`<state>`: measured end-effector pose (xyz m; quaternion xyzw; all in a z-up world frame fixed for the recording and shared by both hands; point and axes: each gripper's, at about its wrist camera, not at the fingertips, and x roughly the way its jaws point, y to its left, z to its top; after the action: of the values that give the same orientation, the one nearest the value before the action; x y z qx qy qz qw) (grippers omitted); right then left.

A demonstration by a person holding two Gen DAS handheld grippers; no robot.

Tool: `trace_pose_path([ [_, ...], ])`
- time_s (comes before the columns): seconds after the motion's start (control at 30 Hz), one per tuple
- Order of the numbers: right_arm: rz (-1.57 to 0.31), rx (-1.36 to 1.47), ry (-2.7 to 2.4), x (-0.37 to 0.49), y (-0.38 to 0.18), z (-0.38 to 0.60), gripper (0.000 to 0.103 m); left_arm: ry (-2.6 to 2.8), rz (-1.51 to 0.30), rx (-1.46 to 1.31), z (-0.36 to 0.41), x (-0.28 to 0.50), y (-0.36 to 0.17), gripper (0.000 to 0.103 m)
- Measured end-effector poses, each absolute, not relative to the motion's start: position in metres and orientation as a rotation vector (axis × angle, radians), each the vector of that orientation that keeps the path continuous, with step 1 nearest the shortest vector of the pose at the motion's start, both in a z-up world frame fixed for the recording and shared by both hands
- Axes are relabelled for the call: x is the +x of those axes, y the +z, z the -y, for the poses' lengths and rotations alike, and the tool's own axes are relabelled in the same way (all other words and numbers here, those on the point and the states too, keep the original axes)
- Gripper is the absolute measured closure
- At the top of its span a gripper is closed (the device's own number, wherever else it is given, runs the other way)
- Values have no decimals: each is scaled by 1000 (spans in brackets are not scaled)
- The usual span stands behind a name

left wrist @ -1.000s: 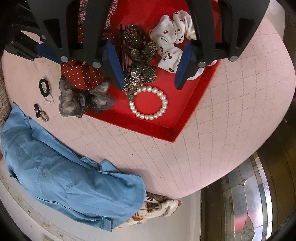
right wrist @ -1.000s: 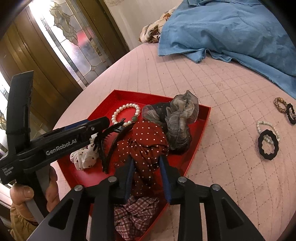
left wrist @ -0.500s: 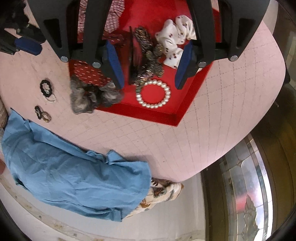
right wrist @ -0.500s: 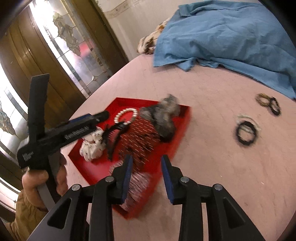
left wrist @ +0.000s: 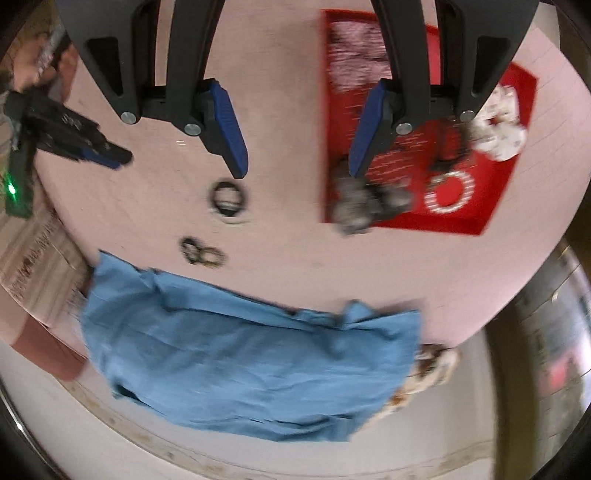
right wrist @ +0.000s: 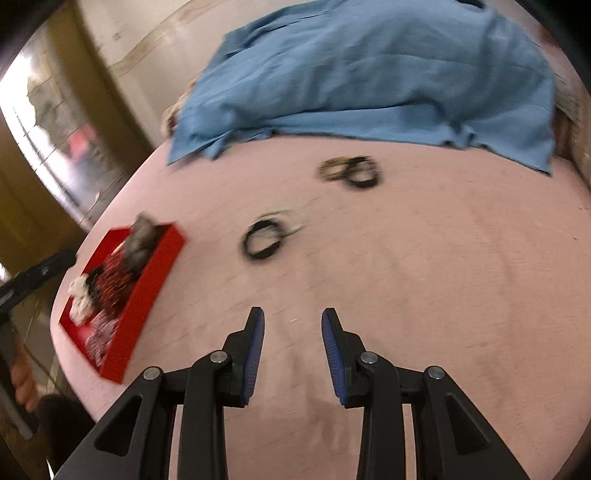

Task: Organize jewelry
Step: 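Grasp the black hair tie with the left tool while the right tool grasps another black hair tie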

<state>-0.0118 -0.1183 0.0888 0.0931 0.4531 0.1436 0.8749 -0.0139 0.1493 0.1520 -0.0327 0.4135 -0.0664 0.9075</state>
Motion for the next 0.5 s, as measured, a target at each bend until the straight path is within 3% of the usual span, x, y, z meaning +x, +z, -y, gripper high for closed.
trace_pose_path([
  [0.23,-947,345,222,30,82,176,68,-171,-942,-56,-89,26,119,47],
  [0.5,-961,344,187,102,57,187,68,-121,-1028,-108,-79,83,53,48],
])
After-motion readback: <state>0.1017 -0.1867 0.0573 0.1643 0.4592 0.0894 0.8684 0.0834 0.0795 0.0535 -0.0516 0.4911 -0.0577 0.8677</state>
